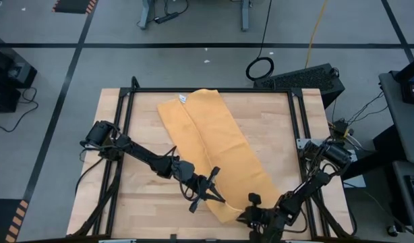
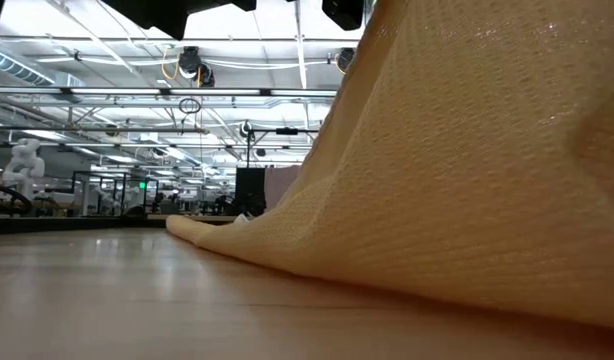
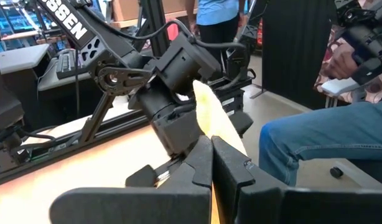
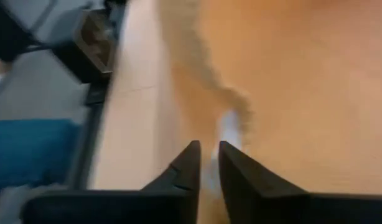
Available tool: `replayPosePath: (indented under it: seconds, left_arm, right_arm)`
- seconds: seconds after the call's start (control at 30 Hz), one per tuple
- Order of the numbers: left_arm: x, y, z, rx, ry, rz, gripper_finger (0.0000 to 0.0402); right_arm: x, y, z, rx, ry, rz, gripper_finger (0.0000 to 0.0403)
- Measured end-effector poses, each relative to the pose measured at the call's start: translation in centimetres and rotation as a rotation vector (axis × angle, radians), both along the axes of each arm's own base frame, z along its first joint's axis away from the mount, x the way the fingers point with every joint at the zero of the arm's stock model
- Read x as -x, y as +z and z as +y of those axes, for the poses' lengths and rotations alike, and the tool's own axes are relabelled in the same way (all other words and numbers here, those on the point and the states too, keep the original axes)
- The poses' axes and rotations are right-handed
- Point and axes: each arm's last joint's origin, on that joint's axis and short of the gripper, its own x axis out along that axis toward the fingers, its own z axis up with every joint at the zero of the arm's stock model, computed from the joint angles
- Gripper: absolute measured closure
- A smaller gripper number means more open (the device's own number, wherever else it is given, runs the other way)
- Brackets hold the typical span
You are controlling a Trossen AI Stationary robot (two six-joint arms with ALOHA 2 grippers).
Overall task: Roll towel
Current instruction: Fold the yellow towel
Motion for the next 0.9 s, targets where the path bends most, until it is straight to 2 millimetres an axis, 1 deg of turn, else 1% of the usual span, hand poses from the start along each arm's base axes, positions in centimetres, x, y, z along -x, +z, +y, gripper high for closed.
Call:
replayPosePath:
  seconds: [0.13,0.2,0.3,0.4,0.5,0.57,0.67,0.77,0.83,0.9]
  left_arm:
    - [0.0,0.0,0.0,0.001,0.0,0.001,0.0402]
    - [0.0,0.0,0.0,0.001,0.0,0.001,0.0402]
    - [0.0,0.0,0.0,0.001,0.001,0.0,0.0402]
    - [0.0,0.0,0.0,0.006,0.001,0.003,0.0402]
    - [0.0,0.0,0.0,0.007,0.001,0.004,0.0402]
    - [0.0,0.0,-0.1,0.008,-0.001,0.005,0.0402]
    - [0.0,0.0,-0.1,0.008,-0.001,0.007,0.0402]
    - [0.0,-0.1,-0.1,0.006,-0.001,0.013,0.0402]
    - [0.0,-0.1,-0.1,0.004,-0.001,0.015,0.0402]
    - [0.0,-0.2,-0.1,0.002,-0.001,0.02,0.0402]
  right_arm:
    - [0.0,-0.1,-0.4,0.107,-0.052,-0.045,0.0288]
    - [-0.3,-0.2,-0.6,0.146,-0.073,-0.08,0.0256]
    - [-1.0,-1.2,-0.7,0.198,-0.072,-0.107,0.0216]
    - [-1.7,-2.4,-0.4,0.182,-0.035,-0.13,0.0193]
    - [-2.0,-2.7,0.0,0.176,-0.013,-0.175,0.0188]
    - [-2.1,-2.7,0.1,0.18,-0.009,-0.188,0.0195]
    - [-2.1,-2.6,0.1,0.165,-0.018,-0.189,0.0226]
    - [-2.1,-2.6,0.1,0.149,-0.012,-0.182,0.0283]
    - [-2.0,-2.6,0.2,0.141,0.0,-0.177,0.0332]
    - [-1.8,-2.1,0.4,0.129,0.01,-0.182,0.0378]
